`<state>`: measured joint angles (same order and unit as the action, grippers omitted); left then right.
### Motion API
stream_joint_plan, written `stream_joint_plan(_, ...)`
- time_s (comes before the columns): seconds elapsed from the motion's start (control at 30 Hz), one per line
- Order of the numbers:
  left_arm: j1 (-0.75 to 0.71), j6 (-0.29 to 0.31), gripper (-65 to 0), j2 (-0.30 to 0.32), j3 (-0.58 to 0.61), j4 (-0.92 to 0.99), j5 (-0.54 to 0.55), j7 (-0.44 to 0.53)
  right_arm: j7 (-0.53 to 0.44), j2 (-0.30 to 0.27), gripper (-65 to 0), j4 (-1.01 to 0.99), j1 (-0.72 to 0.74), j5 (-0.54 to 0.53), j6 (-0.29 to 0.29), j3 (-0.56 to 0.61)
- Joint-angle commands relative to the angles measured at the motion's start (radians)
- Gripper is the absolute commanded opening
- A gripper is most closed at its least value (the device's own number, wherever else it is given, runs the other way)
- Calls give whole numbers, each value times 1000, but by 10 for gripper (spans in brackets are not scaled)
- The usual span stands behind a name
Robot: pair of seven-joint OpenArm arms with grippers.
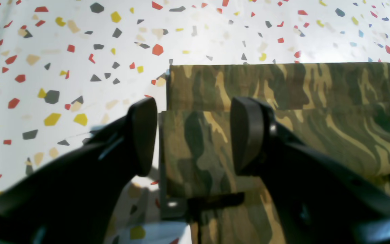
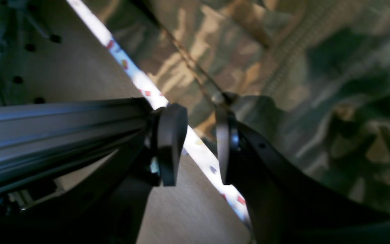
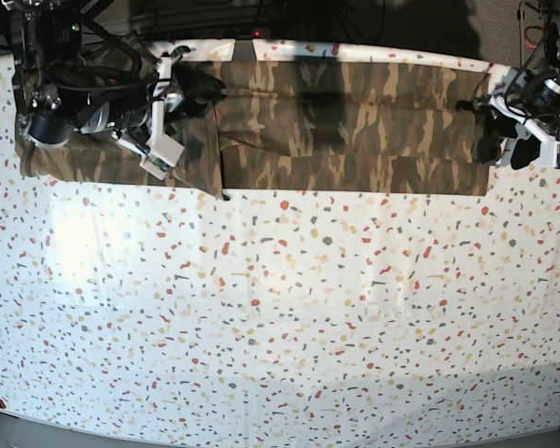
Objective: Fold the T-shirt properly
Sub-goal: 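Grasp the folded shirt's end with the right gripper and fold it inward, then grasp the opposite end of the folded strip with the left gripper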
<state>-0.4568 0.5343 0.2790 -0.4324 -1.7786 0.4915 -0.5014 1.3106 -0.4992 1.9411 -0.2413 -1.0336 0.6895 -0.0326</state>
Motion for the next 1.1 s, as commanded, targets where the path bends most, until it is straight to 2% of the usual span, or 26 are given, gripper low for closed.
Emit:
stream_joint_plan(0.0, 3, 7, -315, 13, -7, -19, 14, 23, -8, -14, -455, 16, 6, -51, 3, -7)
stream_joint_plan(0.13, 3, 7, -315, 21, -7, -19, 6, 23, -12, -13, -455, 16, 27, -92, 9, -7)
stream_joint_plan(0.23, 3, 7, -315, 51, -8, -19, 7, 24, -54, -13, -455, 16, 56, -6, 9, -11)
stream_joint_plan(0.37, 2, 5, -315, 88, -8, -15, 9, 7, -178, -13, -455, 16, 67, 148, 9, -27)
stream_joint_plan(0.53, 0, 16, -315, 87, -7, 58, 82, 2, -193, -13, -455, 16, 66, 166, 9, -33)
stream_joint_plan(0.7, 8, 104, -315, 87, -7, 200, 192, 4, -193, -13, -455, 16, 67, 166, 9, -33)
stream_joint_plan(0.8, 19, 134, -315, 87, -6, 269, 228, 1, -196, -13, -455, 16, 67, 166, 9, -33)
stream_joint_plan(0.87, 29, 164, -315, 87, -6, 307, 268, -40, -199, -13, -455, 16, 67, 166, 9, -33)
stream_joint_plan(1.0, 49, 164, -315, 84, -5, 349, 425, -241, -222, -13, -455, 16, 67, 166, 9, -33)
stream_joint_plan(1.07, 50, 164, -315, 84, -5, 348, 487, -273, -235, -13, -455, 16, 67, 166, 9, -33)
